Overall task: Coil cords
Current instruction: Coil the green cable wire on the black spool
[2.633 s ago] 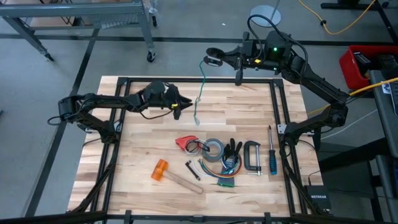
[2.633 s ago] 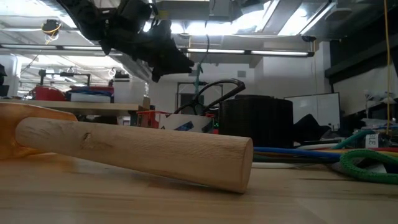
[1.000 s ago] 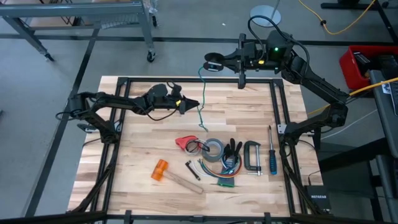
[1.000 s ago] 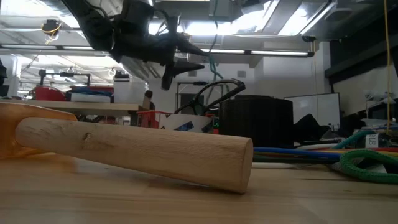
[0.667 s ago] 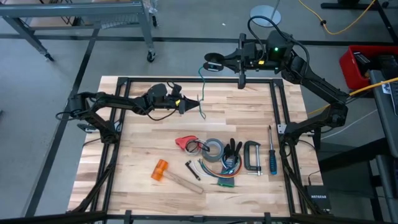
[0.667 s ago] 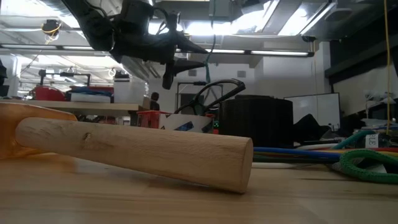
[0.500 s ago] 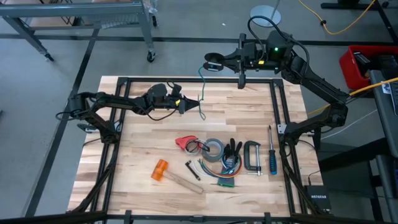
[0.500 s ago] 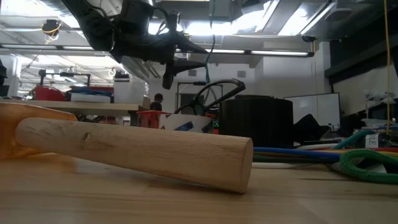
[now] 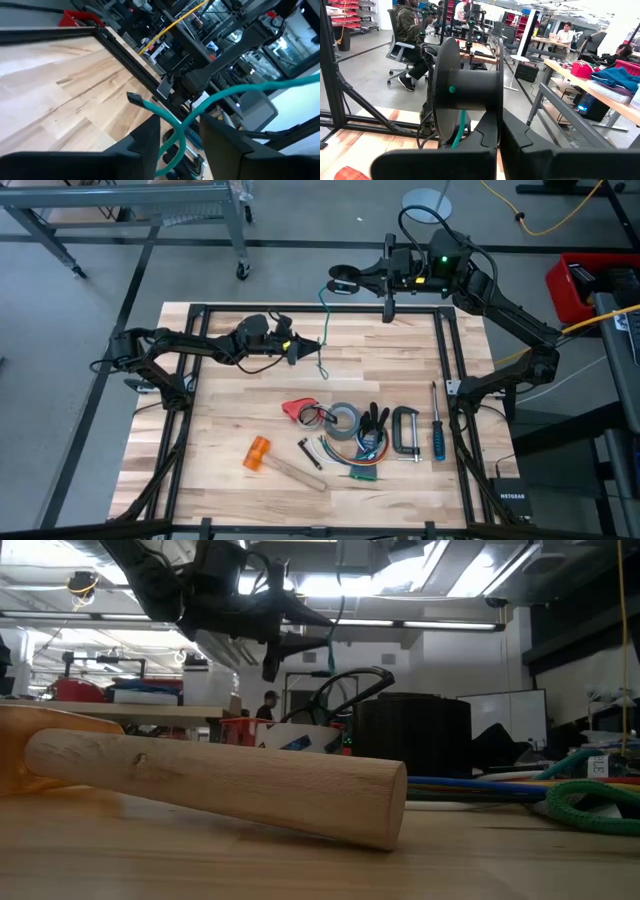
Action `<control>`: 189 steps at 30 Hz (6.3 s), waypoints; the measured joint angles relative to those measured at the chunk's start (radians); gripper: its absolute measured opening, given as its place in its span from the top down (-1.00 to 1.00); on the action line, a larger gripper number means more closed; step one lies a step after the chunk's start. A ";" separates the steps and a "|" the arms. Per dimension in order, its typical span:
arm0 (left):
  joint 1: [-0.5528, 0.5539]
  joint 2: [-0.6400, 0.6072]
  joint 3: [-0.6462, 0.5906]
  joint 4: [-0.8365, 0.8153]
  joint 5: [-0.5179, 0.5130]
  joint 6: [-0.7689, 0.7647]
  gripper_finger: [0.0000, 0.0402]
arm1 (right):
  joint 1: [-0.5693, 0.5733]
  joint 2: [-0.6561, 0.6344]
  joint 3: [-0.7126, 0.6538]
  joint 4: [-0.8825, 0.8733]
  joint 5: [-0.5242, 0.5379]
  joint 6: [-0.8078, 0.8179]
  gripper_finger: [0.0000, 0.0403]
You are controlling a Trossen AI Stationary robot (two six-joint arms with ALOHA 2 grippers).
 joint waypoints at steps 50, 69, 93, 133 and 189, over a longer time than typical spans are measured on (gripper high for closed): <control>0.177 -0.001 -0.003 -0.992 -0.057 0.439 0.99 | -0.001 -0.015 0.477 -0.302 0.433 -0.179 0.99; 0.093 -0.001 -0.004 -0.716 -0.012 0.497 0.30 | -0.001 0.114 0.478 -0.478 0.339 -0.121 0.99; 0.008 -0.039 -0.004 -0.084 -0.044 0.519 0.42 | -0.001 0.399 0.477 -0.517 0.179 -0.026 0.99; 0.047 -0.239 -0.002 -0.408 -0.054 0.629 0.41 | 0.000 -0.061 -0.264 -0.557 0.138 0.372 0.99; -0.028 -0.238 -0.003 -0.400 -0.260 0.678 0.41 | 0.080 0.048 -0.726 0.848 0.142 0.420 0.99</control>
